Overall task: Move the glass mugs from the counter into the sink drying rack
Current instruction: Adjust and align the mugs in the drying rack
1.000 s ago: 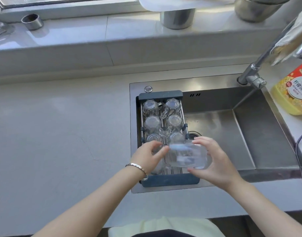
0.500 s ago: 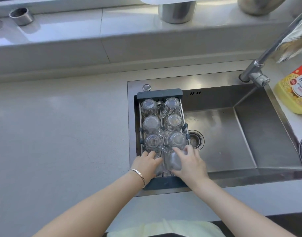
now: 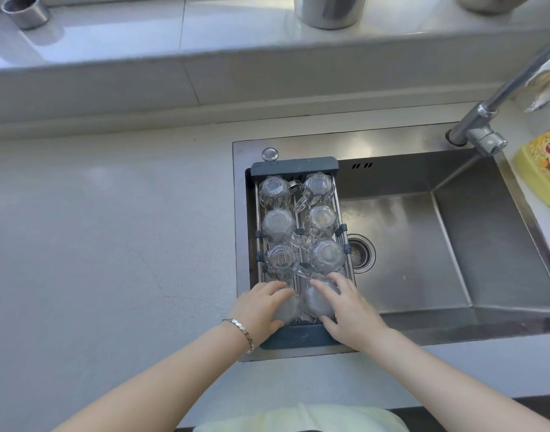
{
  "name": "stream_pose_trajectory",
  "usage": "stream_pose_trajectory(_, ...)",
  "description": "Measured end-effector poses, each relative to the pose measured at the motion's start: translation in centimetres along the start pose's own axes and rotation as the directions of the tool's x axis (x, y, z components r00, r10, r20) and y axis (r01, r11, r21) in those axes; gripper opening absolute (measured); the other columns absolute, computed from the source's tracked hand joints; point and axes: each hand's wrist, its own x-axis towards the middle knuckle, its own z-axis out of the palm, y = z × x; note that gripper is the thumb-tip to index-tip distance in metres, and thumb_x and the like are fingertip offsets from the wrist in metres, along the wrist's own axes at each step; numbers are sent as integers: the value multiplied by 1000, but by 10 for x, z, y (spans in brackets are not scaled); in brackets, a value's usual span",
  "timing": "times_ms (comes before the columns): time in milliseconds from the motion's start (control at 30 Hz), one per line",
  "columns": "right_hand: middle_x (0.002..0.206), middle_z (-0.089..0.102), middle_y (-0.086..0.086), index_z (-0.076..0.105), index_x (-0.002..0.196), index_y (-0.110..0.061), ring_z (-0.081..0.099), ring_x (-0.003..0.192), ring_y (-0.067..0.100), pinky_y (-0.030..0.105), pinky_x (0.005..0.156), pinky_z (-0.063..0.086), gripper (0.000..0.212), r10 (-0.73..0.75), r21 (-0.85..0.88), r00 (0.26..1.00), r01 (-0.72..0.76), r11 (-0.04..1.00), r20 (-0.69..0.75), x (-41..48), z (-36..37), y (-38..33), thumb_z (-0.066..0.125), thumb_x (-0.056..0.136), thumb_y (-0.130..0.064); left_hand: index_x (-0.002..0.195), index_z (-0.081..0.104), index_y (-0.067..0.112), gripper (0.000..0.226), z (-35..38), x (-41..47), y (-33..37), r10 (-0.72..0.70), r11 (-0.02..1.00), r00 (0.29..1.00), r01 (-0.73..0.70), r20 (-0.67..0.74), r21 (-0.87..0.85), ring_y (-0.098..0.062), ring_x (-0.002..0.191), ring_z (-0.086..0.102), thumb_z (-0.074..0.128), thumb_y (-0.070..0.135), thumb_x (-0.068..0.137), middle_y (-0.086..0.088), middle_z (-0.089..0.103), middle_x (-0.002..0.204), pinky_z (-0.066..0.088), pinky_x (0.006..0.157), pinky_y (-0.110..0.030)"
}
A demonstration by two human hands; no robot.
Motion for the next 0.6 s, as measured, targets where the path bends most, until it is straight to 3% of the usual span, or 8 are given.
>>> stream_pose_trajectory(100, 144, 34, 5, 30, 141, -27, 33, 134, 23, 34, 102, 38, 59, 3, -35, 1000, -2, 999, 7, 1, -13, -7, 52, 87, -28, 132, 48, 21, 44, -13, 0, -2, -4, 999, 991, -3, -133, -51, -22, 118, 53, 55, 27, 88, -1, 47, 138, 49, 96, -34)
stream_pose_trajectory(200, 128, 55, -1, 51, 126, -22, 51, 117, 19, 31, 92, 43, 38, -13, 9, 986, 15, 1000, -166, 18, -51, -15, 52, 88, -28, 118, 61, 10, 32, -43, 11, -13, -44, 990, 941, -4, -335, -140, -22, 91, 64, 59, 17, 87, -8, 62, 121, 55, 74, -28)
stream_pose_trajectory(267, 119, 60, 0, 58, 117, -19, 57, 108, 19, 32, 85, 46, 30, 28, 107, 959, 3, 994, -284, 44, -84, -17, 54, 88, -24, 120, 59, 8, 33, -70, 26, -23, -81, 989, 906, 21, -417, -146, -17, 80, 59, 58, 12, 87, -8, 61, 121, 49, 66, -24)
stream_pose_trajectory(367, 120, 56, 6, 53, 121, -19, 57, 103, 23, 31, 75, 45, 36, 144, 152, 912, -91, 984, -383, 98, -122, -8, 56, 85, -20, 131, 48, 14, 44, -108, 56, -34, -182, 980, 870, 120, -458, -161, -21, 102, 58, 55, 12, 87, -3, 51, 132, 53, 80, -31)
stream_pose_trajectory(467, 134, 42, 10, 42, 131, -23, 46, 116, 29, 37, 83, 48, 56, 111, 12, 965, -112, 994, -236, 148, -140, -3, 59, 79, -12, 139, 36, 18, 57, -130, 91, -44, -239, 970, 875, 201, -421, -135, -26, 122, 49, 57, 14, 86, -2, 39, 144, 47, 99, -40)
stream_pose_trajectory(600, 143, 27, 8, 39, 134, -27, 31, 124, 33, 44, 96, 44, 65, -76, -340, 996, 89, 936, 51, 184, -146, -5, 60, 77, -5, 143, 26, 26, 65, -136, 131, -47, -198, 975, 936, 218, -292, 35, -28, 132, 38, 58, 21, 87, -3, 28, 152, 39, 104, -41)
